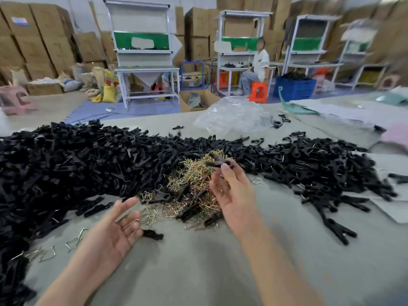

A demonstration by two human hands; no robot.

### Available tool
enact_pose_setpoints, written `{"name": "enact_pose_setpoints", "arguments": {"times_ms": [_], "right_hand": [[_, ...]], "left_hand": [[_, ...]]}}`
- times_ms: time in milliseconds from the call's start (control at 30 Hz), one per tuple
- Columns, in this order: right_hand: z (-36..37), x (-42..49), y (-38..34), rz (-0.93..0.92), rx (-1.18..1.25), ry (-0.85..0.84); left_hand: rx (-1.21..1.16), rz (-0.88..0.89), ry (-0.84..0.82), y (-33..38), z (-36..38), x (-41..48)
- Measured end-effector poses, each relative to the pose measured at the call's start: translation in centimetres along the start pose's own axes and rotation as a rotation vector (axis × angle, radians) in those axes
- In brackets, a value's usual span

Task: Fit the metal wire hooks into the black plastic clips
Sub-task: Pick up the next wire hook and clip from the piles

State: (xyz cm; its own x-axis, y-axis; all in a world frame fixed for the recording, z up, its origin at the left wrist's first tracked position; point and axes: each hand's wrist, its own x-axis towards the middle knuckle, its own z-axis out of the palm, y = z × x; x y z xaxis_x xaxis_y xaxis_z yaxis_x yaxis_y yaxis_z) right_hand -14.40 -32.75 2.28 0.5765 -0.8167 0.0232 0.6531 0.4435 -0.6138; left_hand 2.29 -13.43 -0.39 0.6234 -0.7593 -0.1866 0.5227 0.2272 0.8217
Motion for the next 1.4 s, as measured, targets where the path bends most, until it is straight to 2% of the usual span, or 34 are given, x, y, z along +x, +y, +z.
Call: {"name": "enact_pose_setpoints", "arguments": {"times_ms": [100, 167, 267, 333, 367, 433, 500, 533, 600, 667, 800, 967, 1133, 1400], "right_hand": [[-1.0, 1.7, -6.5, -0.177, 0.209, 0.104], [-1.2, 2.0, -8.4, -0.176, 0.21, 0.124], [-0.8, 1.0, -6.5, -0.075, -0.043, 0.05], [0.2, 0.0, -3.3, -0.038, -0.245, 0.014], [0.9, -0.5, -1.6, -0.029, -0.35, -0.006], [2.3, -1.4, 2.0, -0.031, -0.553, -0.087], [3.6, -2.2, 5.5, -0.054, -0.718, -0.211], [4.0, -2.6, 7.1, -0.085, -0.81, -0.274], [4.4, -2.8, 9.6, -0.184, -1.007, -0.371], [4.3, -2.6, 11.1, -0.262, -1.143, -0.434], [3.6, -2.0, 11.9, -0.294, -1.238, -0.465], [3.2, -1.3, 12.3, -0.227, -1.183, -0.434], [3.0, -1.3, 11.9, -0.161, -1.087, -0.385], [3.0, -1.3, 12.2, -0.137, -1.107, -0.376]], "left_hand": [[-0.002, 0.001, 0.018, -0.2, 0.0, 0.1], [-0.016, -0.006, 0.049, -0.2, -0.1, 0.2], [0.012, 0.002, 0.082, -0.3, 0.0, 0.3], [0.072, 0.09, 0.123, -0.4, -0.2, 0.2], [0.156, 0.181, 0.158, -0.3, -0.4, 0.0], [0.522, 0.428, 0.308, 0.1, -0.9, -0.4], [0.956, 0.638, 0.539, 0.7, -2.1, -0.9], [1.149, 0.684, 0.701, 1.1, -2.9, -1.1], [1.445, 0.656, 0.979, 2.0, -4.8, -1.2], [1.589, 0.549, 1.097, 2.8, -6.4, -1.3], [1.769, 0.354, 1.056, 3.3, -7.7, -0.7], [1.906, 0.451, 1.049, 3.6, -8.3, -0.2], [1.987, 0.333, 0.988, 3.5, -8.1, -0.2], [1.74, 0.484, 0.683, 3.5, -6.4, -0.4]]}}
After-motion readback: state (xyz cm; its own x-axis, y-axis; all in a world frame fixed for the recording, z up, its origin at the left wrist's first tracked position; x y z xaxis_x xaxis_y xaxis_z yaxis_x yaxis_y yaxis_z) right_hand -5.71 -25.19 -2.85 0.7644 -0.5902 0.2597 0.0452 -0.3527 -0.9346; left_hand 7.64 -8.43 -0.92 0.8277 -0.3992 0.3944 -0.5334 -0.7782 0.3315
